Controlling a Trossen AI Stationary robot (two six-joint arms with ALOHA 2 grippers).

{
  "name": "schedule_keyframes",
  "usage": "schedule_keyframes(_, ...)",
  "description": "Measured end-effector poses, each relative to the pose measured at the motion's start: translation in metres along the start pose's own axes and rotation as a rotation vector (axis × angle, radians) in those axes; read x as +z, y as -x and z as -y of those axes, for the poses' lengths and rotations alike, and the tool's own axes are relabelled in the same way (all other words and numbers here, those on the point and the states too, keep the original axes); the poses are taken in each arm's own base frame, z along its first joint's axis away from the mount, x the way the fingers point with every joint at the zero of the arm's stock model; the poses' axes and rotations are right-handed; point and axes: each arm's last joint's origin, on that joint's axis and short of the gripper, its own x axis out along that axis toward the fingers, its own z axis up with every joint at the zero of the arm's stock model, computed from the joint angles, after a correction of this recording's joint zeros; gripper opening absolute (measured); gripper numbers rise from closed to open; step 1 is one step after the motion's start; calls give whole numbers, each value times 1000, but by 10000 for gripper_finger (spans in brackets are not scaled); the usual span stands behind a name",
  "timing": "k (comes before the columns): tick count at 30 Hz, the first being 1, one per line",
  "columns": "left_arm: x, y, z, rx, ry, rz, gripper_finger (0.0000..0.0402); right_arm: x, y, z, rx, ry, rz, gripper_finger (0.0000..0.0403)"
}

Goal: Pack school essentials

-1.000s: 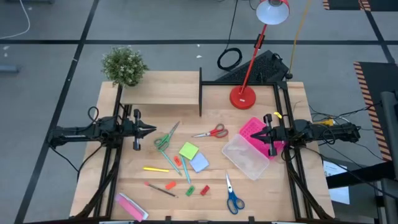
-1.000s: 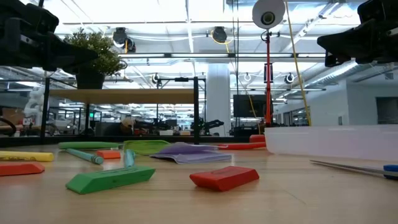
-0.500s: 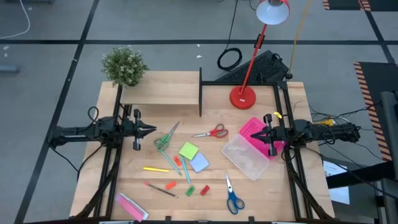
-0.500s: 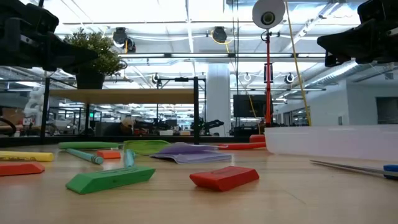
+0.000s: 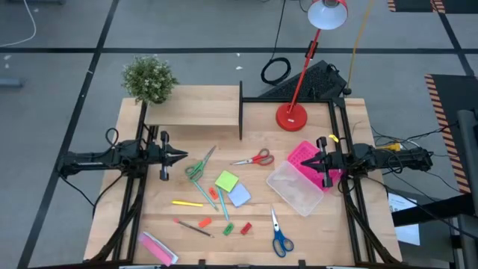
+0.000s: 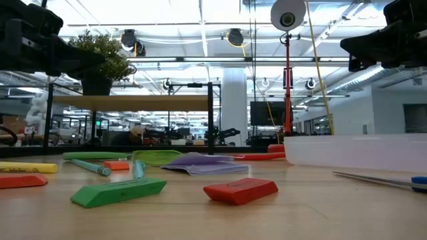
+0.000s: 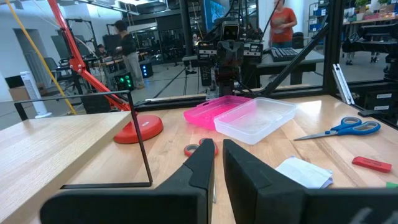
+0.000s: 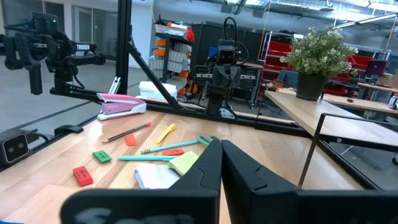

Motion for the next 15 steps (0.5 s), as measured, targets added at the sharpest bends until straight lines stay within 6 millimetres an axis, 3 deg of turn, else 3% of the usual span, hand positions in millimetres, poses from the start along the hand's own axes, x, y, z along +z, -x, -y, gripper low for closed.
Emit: schedule_keyframes(15,0,0,0,0,0,0,37,2,0,0,-3,20,17,0)
